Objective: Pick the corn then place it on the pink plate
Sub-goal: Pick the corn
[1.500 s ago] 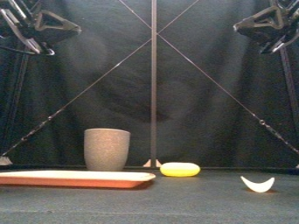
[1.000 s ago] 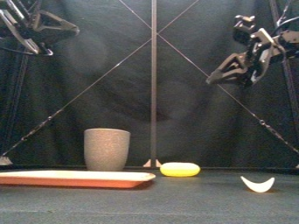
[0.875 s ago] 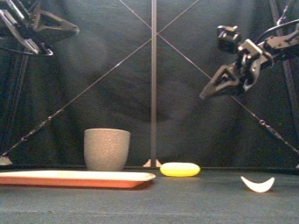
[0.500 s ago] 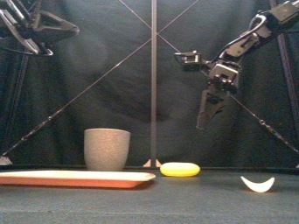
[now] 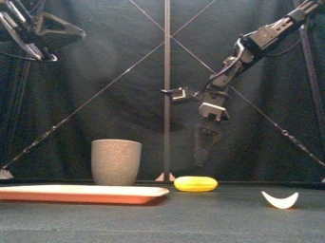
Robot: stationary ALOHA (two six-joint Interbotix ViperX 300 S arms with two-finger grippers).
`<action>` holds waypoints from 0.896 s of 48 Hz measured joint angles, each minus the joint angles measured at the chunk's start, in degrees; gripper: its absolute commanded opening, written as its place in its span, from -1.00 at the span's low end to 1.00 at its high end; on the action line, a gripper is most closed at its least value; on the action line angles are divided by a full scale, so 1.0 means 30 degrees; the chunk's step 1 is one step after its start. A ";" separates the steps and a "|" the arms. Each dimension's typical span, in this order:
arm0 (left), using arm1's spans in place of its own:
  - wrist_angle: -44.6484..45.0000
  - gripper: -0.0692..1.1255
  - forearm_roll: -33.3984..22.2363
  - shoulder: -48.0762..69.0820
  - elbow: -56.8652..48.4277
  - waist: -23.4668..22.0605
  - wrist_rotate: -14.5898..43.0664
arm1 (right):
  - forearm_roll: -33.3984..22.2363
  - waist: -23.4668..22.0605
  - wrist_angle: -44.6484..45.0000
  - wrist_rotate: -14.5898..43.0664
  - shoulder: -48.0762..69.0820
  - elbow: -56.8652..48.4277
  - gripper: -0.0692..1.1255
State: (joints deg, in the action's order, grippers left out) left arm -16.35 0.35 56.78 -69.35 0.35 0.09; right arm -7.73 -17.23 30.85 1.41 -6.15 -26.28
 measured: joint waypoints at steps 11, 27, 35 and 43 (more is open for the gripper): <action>0.0000 -0.95 0.0029 0.0029 -0.0117 0.0000 0.0000 | -0.0059 -0.0850 -0.0088 0.0059 -0.1523 0.1055 0.87; 0.0000 -0.95 0.0029 0.0029 -0.0264 -0.0029 0.0000 | -0.0029 -0.1084 -0.0088 0.0029 -0.2637 0.1084 0.81; 0.0000 -0.95 0.0029 0.0029 -0.0264 0.0000 0.0029 | 0.0029 -0.0908 -0.0059 0.0117 -0.2695 0.1084 0.56; 0.0000 -0.95 0.0029 0.0029 -0.0293 0.0000 0.0000 | 0.0264 -0.0439 -0.0088 0.0264 -0.2754 0.1201 0.13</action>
State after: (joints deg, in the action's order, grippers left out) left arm -16.35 0.44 56.87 -70.22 0.35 0.09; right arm -6.94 -18.54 30.59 2.20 -14.41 -22.68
